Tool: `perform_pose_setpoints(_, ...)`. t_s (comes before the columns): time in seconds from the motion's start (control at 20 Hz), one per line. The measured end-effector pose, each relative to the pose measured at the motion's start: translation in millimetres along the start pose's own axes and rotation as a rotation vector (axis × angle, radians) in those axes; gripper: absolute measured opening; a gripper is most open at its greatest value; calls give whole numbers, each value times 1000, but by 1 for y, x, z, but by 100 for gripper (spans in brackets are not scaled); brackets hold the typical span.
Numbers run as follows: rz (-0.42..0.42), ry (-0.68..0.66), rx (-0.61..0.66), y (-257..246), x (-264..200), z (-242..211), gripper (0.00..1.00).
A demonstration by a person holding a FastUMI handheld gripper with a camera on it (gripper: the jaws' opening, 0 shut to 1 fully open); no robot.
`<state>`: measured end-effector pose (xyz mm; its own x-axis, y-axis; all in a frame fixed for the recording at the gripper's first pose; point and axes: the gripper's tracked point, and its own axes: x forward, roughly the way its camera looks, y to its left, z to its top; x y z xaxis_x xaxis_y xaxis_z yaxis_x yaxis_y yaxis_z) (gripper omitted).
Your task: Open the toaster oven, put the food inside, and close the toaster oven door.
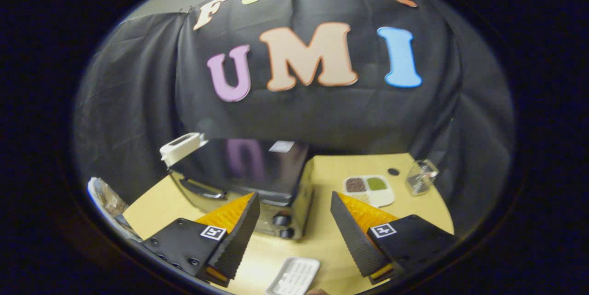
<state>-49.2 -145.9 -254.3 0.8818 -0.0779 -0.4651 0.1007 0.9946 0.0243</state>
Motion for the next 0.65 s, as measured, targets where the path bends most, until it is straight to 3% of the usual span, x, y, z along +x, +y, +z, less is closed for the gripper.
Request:
perform_pose_setpoints(0.35, -240, -274, -42, -136, -70, 187, 97)
perform_pose_setpoints(0.45, -267, -330, -49, -163, -96, 245, 97)
perform_pose_setpoints(0.65, -250, -423, 6, -191, -125, 302, 97)
